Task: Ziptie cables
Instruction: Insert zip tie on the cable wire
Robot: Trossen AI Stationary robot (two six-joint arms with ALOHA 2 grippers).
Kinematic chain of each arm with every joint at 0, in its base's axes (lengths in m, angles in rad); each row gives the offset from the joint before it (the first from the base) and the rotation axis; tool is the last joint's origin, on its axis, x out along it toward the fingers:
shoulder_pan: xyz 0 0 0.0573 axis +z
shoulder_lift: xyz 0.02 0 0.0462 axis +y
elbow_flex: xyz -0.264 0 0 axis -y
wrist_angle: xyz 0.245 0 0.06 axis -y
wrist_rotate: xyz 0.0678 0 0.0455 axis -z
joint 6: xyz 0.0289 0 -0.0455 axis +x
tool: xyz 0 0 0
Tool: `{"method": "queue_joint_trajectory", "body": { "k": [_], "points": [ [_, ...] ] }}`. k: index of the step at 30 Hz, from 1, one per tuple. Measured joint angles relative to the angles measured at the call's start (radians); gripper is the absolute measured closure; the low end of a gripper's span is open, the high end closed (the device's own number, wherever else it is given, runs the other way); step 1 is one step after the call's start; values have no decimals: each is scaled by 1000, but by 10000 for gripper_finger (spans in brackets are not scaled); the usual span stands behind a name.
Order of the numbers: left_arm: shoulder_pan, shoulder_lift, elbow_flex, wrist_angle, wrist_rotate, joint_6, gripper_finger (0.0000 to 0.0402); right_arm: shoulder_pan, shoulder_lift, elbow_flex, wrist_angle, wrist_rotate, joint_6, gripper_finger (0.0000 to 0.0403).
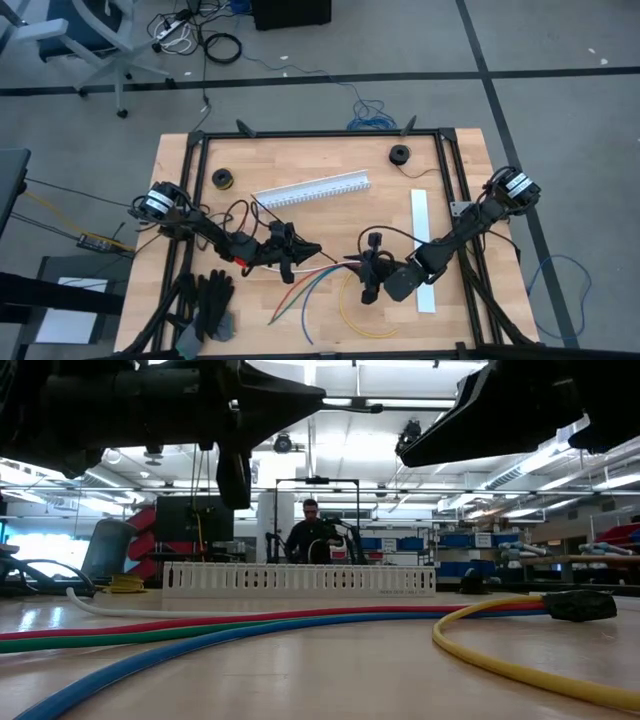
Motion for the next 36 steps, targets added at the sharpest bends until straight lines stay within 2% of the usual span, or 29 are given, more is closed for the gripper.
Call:
{"method": "queue_joint_trajectory", "body": {
  "k": [8, 13, 24, 32, 36],
  "points": [
    [0, 0, 0, -1, -5, 0, 401, -2, 0, 0, 0, 2, 84, 343],
    [0, 0, 0, -2, 19, -8, 401, -2, 0, 0, 0, 2, 38, 344],
    [60, 0, 0, -38, 358, -225, 401, -2, 1, 0, 0, -8, -460, 348],
    [175, 0, 0, -157, 582, -372, 401, 0, 1, 0, 0, 24, -628, 357],
    [246, 0, 0, -166, 648, -408, 401, -1, 2, 0, 0, 9, -675, 359]
  ]
}}
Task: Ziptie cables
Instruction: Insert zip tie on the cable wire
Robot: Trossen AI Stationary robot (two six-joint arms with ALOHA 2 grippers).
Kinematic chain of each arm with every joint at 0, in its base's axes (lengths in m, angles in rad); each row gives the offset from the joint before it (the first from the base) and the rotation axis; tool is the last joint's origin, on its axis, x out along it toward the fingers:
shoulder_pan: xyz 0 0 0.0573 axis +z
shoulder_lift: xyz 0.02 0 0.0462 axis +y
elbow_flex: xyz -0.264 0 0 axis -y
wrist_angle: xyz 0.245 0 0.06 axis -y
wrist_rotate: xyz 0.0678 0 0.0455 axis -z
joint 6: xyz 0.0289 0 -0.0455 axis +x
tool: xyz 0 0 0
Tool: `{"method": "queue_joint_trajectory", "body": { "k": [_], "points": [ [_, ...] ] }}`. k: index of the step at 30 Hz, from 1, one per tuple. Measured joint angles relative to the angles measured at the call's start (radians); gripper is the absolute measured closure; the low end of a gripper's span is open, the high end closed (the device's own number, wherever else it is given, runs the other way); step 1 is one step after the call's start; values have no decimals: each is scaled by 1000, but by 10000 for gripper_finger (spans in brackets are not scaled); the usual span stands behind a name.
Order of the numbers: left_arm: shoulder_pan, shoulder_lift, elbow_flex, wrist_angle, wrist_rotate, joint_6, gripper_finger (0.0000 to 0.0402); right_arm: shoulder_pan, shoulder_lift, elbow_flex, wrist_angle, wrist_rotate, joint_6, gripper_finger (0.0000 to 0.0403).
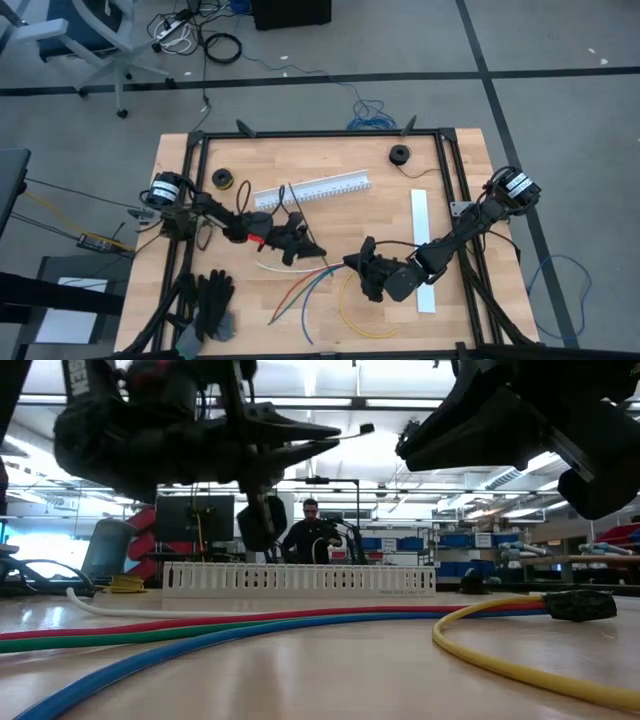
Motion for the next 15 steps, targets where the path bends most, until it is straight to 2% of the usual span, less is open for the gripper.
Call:
{"method": "queue_joint_trajectory", "body": {
  "k": [4, 9, 11, 15],
  "points": [
    [47, 0, 0, -2, -22, -17, 401, -31, 15, 0, 9, -4, 10, 359],
    [67, 0, 0, -38, -48, 25, 401, -77, 113, 0, 68, -12, -63, 358],
    [71, 0, 0, -69, -48, 28, 401, -86, 159, 0, 113, 33, -117, 356],
    [85, 0, 0, -75, 5, 17, 401, -91, 203, 0, 197, 207, -169, 357]
  ]
}}
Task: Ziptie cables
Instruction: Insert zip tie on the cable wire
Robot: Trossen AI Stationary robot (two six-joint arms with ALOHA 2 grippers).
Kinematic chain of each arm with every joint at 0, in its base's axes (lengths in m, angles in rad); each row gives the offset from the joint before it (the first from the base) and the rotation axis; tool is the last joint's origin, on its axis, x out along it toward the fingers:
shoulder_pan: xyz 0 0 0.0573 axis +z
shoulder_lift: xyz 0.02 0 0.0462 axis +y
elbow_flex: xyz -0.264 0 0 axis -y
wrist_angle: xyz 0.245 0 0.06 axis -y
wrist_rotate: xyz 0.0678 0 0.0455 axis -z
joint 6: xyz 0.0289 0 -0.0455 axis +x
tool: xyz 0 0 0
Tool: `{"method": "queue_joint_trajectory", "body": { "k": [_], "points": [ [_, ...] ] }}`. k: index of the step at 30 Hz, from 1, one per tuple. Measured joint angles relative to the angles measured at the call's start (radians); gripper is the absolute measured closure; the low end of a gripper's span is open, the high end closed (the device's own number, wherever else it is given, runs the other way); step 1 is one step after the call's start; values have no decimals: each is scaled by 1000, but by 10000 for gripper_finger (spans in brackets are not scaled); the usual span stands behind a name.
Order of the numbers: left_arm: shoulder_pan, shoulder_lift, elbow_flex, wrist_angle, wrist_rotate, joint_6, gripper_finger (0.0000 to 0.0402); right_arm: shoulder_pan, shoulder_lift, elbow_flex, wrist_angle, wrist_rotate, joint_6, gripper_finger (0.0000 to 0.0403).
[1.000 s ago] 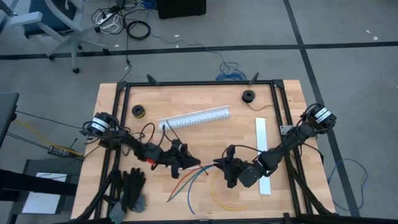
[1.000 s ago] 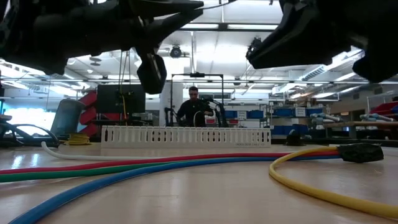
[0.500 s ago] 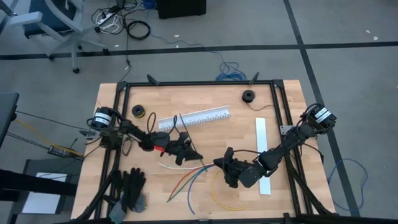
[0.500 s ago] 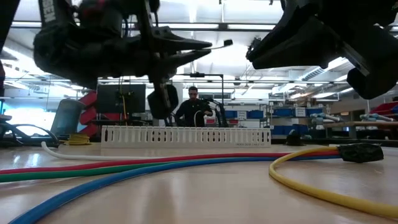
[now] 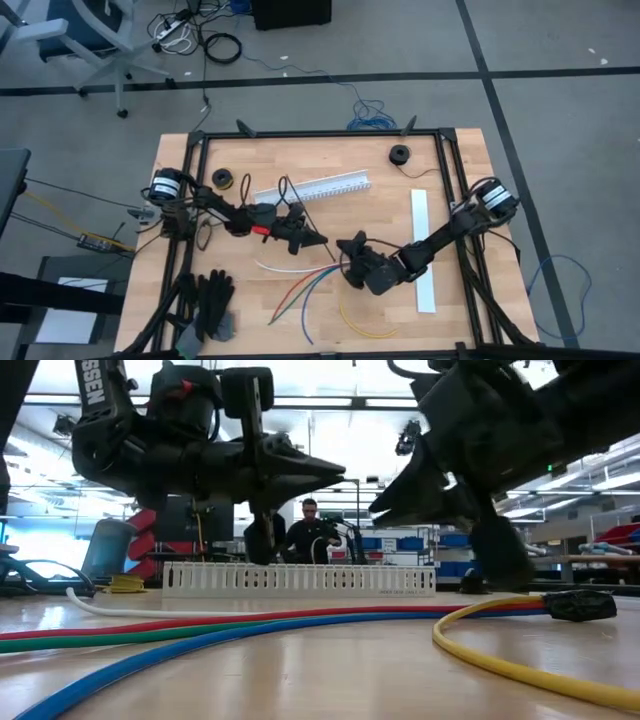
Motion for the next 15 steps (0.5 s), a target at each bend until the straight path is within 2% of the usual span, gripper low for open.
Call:
{"method": "queue_joint_trajectory", "body": {
  "k": [3, 10, 15],
  "points": [
    [20, 0, 0, 0, 31, -9, 401, -10, -2, 0, 20, 29, 48, 361],
    [74, 0, 0, 11, 109, -38, 401, -22, -43, 0, 46, -46, 102, 371],
    [93, 0, 0, 24, 146, -63, 401, -33, -56, 0, 56, -95, 52, 372]
  ]
}}
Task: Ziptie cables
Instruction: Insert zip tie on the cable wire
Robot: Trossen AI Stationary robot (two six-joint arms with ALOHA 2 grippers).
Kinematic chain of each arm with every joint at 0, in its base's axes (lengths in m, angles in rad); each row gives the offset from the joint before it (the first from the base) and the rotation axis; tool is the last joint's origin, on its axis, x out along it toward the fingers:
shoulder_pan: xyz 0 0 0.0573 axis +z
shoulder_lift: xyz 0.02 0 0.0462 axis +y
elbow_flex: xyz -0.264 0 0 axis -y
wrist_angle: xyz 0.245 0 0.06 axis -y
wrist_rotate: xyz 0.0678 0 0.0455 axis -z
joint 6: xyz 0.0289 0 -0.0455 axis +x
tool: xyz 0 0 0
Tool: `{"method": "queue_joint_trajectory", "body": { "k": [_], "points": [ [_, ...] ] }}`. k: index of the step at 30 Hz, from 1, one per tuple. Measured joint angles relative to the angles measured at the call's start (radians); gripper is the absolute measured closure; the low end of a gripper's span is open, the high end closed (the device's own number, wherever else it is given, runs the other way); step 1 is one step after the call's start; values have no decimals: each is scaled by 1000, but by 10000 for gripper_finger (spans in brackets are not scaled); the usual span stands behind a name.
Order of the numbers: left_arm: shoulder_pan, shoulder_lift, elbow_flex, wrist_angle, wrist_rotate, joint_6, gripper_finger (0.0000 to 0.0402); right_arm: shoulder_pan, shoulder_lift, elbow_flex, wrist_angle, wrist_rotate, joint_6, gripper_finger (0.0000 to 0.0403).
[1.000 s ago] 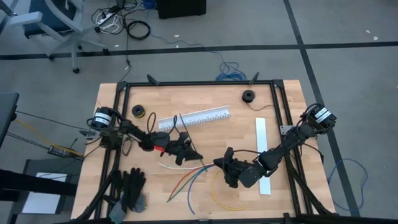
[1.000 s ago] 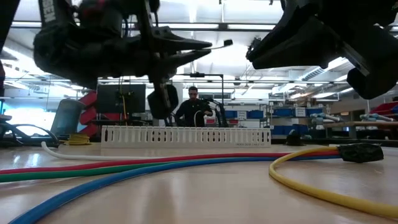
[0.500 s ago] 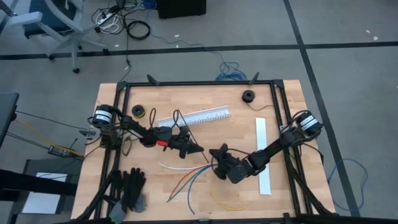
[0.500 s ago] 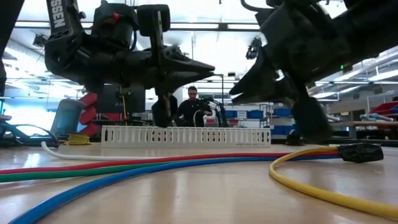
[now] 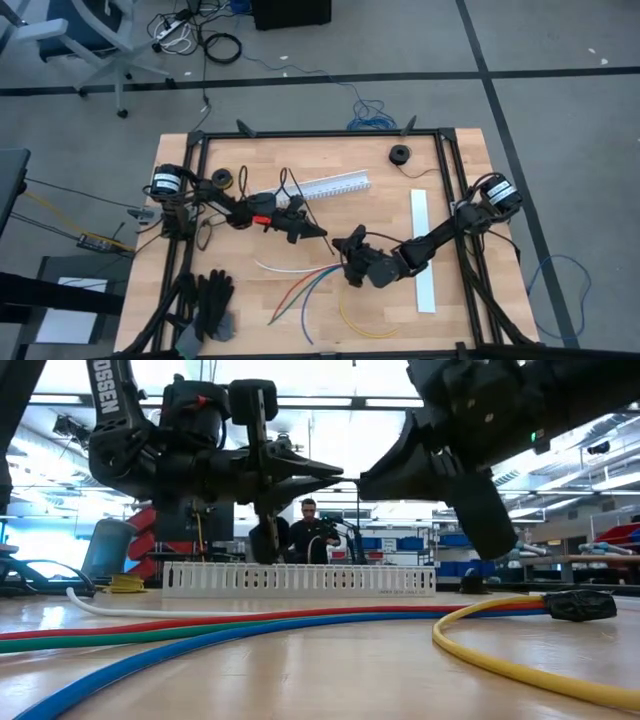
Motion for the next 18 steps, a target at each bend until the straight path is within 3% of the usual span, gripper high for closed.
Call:
{"method": "queue_joint_trajectory", "body": {
  "k": [8, 18],
  "points": [
    [2, 0, 0, 84, 72, -48, 401, 11, 0, 0, 36, -5, -146, 383],
    [2, 0, 0, 82, 77, -50, 401, 13, 0, 0, 116, 5, -248, 396]
  ]
}}
